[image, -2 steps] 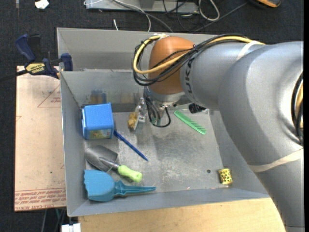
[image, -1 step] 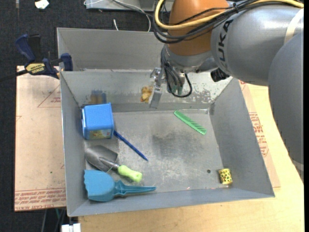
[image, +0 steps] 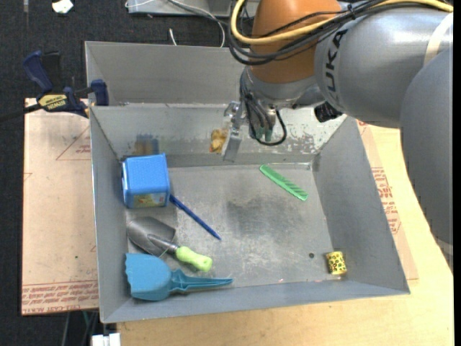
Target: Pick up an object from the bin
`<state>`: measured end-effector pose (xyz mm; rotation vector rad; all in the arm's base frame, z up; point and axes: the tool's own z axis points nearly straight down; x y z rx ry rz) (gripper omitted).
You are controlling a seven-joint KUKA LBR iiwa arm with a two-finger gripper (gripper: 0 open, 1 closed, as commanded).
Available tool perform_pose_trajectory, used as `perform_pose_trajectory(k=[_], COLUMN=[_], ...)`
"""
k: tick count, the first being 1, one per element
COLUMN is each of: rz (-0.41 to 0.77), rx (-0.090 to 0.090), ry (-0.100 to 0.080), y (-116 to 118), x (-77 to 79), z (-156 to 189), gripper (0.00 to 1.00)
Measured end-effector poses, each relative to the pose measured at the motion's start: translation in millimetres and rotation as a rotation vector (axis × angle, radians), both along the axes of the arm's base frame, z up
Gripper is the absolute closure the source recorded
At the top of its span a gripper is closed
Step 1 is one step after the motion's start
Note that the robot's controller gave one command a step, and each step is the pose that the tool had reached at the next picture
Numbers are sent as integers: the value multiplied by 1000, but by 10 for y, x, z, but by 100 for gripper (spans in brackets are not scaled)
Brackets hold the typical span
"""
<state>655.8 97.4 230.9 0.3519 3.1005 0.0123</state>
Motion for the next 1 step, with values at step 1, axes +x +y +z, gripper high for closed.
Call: perform_pose_trajectory(k=[1], rz=[-50], rx=[3], ry=[-4], y=[207], x=[-95], z=[-782], gripper=[100])
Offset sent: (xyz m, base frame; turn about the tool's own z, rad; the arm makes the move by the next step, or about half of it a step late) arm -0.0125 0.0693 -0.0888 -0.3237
